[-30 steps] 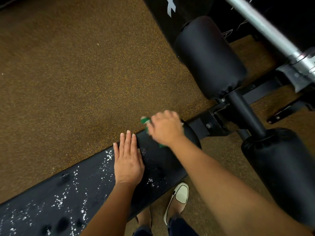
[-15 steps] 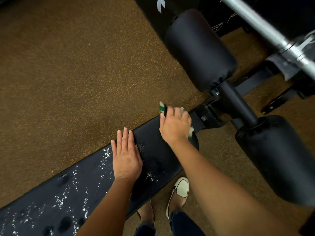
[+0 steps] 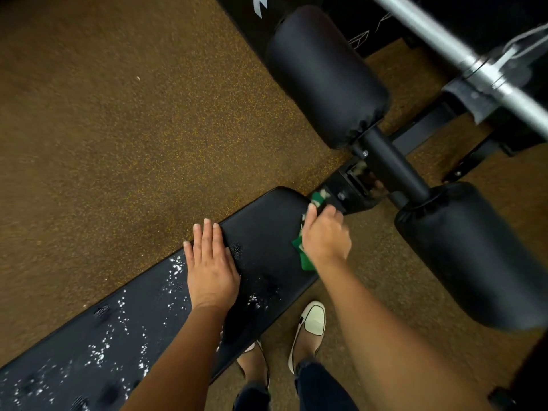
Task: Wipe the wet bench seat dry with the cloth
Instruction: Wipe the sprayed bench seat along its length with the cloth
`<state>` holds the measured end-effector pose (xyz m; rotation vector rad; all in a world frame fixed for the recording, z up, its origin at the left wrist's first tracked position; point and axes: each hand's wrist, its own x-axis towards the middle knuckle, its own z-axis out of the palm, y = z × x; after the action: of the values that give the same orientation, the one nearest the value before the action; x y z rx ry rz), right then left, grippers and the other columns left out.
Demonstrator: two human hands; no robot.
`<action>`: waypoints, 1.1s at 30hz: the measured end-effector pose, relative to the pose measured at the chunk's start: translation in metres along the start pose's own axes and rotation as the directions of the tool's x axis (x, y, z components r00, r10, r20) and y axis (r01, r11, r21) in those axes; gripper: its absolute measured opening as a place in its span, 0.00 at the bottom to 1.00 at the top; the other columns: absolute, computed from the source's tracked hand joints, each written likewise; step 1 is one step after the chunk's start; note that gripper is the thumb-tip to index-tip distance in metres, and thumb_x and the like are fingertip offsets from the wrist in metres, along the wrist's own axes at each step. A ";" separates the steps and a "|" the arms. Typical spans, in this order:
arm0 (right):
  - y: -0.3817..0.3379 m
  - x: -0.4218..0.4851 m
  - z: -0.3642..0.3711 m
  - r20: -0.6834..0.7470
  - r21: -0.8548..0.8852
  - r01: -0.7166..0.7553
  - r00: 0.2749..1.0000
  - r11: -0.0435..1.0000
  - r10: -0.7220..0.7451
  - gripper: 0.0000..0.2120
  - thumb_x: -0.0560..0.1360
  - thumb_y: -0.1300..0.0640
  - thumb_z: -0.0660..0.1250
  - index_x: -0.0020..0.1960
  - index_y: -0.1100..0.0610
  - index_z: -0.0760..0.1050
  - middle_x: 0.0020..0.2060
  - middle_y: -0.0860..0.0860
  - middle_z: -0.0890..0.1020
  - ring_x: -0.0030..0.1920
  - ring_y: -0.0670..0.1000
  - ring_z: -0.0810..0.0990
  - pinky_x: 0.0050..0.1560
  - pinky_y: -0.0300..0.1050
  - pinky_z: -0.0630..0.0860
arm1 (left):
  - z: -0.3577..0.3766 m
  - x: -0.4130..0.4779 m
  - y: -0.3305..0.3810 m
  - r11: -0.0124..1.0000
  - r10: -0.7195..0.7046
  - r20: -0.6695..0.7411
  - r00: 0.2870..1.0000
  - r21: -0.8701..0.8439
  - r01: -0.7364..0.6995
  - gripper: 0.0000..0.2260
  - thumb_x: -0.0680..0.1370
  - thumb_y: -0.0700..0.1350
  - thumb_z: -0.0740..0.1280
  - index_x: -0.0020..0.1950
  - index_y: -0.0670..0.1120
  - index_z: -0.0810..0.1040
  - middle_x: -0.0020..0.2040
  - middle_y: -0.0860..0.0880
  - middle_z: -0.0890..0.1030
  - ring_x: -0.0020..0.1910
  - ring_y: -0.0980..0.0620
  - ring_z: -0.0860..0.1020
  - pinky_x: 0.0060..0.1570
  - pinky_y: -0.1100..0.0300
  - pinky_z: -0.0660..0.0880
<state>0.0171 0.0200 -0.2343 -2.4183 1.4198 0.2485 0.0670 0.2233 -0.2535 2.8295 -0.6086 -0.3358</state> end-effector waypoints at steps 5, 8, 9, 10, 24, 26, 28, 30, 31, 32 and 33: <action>0.014 -0.011 0.005 -0.060 0.067 0.024 0.998 0.997 -0.020 0.23 0.81 0.43 0.49 0.58 0.61 0.68 0.53 0.59 0.76 0.49 0.60 0.79 0.39 0.45 0.67 | 0.001 -0.001 0.000 1.000 0.001 -0.012 1.000 -0.004 -0.001 0.24 0.81 0.47 0.47 0.75 0.38 0.59 0.77 0.42 0.57 0.77 0.44 0.49 0.75 0.48 0.43; 0.016 -0.063 0.018 0.011 0.303 -0.238 0.969 0.923 0.247 0.27 0.80 0.44 0.53 0.71 0.62 0.59 0.58 0.61 0.69 0.47 0.62 0.78 0.38 0.50 0.74 | 0.000 -0.001 -0.001 1.000 0.008 0.002 1.000 -0.004 -0.008 0.24 0.81 0.47 0.47 0.75 0.38 0.59 0.77 0.42 0.57 0.77 0.44 0.50 0.74 0.45 0.45; 0.011 -0.078 0.021 0.057 0.362 -0.296 0.954 0.884 0.296 0.30 0.80 0.45 0.55 0.74 0.62 0.53 0.60 0.62 0.67 0.46 0.62 0.77 0.38 0.50 0.75 | 0.000 -0.001 -0.001 1.000 0.008 0.002 1.000 -0.002 -0.008 0.24 0.81 0.47 0.47 0.75 0.38 0.58 0.77 0.42 0.57 0.77 0.44 0.50 0.74 0.45 0.46; 0.004 -0.087 0.023 0.077 0.407 -0.317 0.947 0.857 0.313 0.33 0.80 0.47 0.56 0.76 0.63 0.48 0.61 0.63 0.65 0.44 0.63 0.77 0.38 0.50 0.74 | 0.000 -0.001 -0.001 1.000 0.008 -0.003 1.000 -0.003 -0.008 0.24 0.81 0.47 0.47 0.75 0.38 0.59 0.77 0.41 0.57 0.77 0.43 0.50 0.74 0.44 0.47; -0.011 -0.110 0.021 0.145 0.696 -0.430 0.869 0.575 0.474 0.29 0.81 0.52 0.59 0.75 0.65 0.53 0.64 0.64 0.69 0.61 0.63 0.73 0.49 0.42 0.67 | -0.003 0.000 -0.003 0.999 0.029 0.032 0.999 0.013 -0.029 0.25 0.81 0.48 0.46 0.76 0.38 0.57 0.77 0.42 0.56 0.77 0.44 0.49 0.75 0.46 0.45; -0.005 -0.089 0.016 0.136 0.691 -0.434 0.864 0.579 0.485 0.29 0.81 0.51 0.58 0.76 0.63 0.53 0.65 0.63 0.68 0.60 0.64 0.74 0.47 0.42 0.67 | -0.005 0.000 -0.003 0.999 0.035 0.041 0.999 0.018 -0.036 0.25 0.81 0.49 0.45 0.76 0.39 0.57 0.77 0.42 0.55 0.77 0.45 0.48 0.75 0.46 0.45; 0.004 -0.062 0.017 0.023 0.566 -0.375 0.897 0.734 0.441 0.28 0.81 0.49 0.56 0.76 0.62 0.55 0.63 0.64 0.69 0.58 0.66 0.75 0.48 0.47 0.70 | -0.005 0.000 -0.005 0.999 0.047 0.049 0.998 0.020 -0.048 0.26 0.81 0.49 0.44 0.76 0.39 0.56 0.78 0.43 0.54 0.77 0.45 0.47 0.75 0.46 0.45; 0.009 -0.054 0.025 -0.097 0.371 -0.235 0.952 0.898 0.290 0.27 0.82 0.48 0.53 0.74 0.64 0.59 0.65 0.66 0.69 0.63 0.69 0.71 0.59 0.58 0.72 | -0.005 -0.001 -0.007 0.998 0.052 0.045 0.998 0.021 -0.053 0.26 0.81 0.49 0.44 0.76 0.39 0.55 0.78 0.43 0.53 0.77 0.46 0.46 0.75 0.46 0.44; 0.010 -0.060 0.032 -0.145 0.271 -0.153 0.970 0.950 0.197 0.27 0.82 0.48 0.52 0.73 0.64 0.61 0.67 0.67 0.68 0.66 0.70 0.67 0.64 0.63 0.69 | -0.004 -0.001 -0.006 0.998 0.052 0.040 0.998 0.022 -0.053 0.26 0.81 0.49 0.44 0.76 0.39 0.55 0.78 0.42 0.53 0.77 0.45 0.46 0.75 0.46 0.44; 0.010 -0.072 0.038 -0.168 0.170 -0.064 0.981 0.983 0.093 0.27 0.81 0.47 0.51 0.74 0.64 0.61 0.70 0.66 0.66 0.69 0.71 0.63 0.68 0.65 0.64 | -0.004 -0.002 -0.005 0.998 0.052 0.037 0.998 0.023 -0.052 0.26 0.81 0.49 0.44 0.76 0.39 0.55 0.78 0.42 0.53 0.77 0.45 0.46 0.75 0.46 0.44; 0.013 -0.087 0.042 -0.158 0.084 0.034 0.987 0.996 -0.020 0.28 0.81 0.47 0.51 0.74 0.63 0.61 0.73 0.64 0.63 0.71 0.71 0.59 0.69 0.66 0.60 | -0.004 -0.002 -0.004 0.998 0.049 0.035 0.998 0.024 -0.049 0.25 0.81 0.49 0.44 0.76 0.39 0.55 0.78 0.42 0.53 0.77 0.45 0.46 0.74 0.46 0.44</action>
<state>-0.0363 0.0999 -0.2491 -2.4301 1.4305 -0.0110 0.0676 0.2288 -0.2507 2.8324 -0.6928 -0.3716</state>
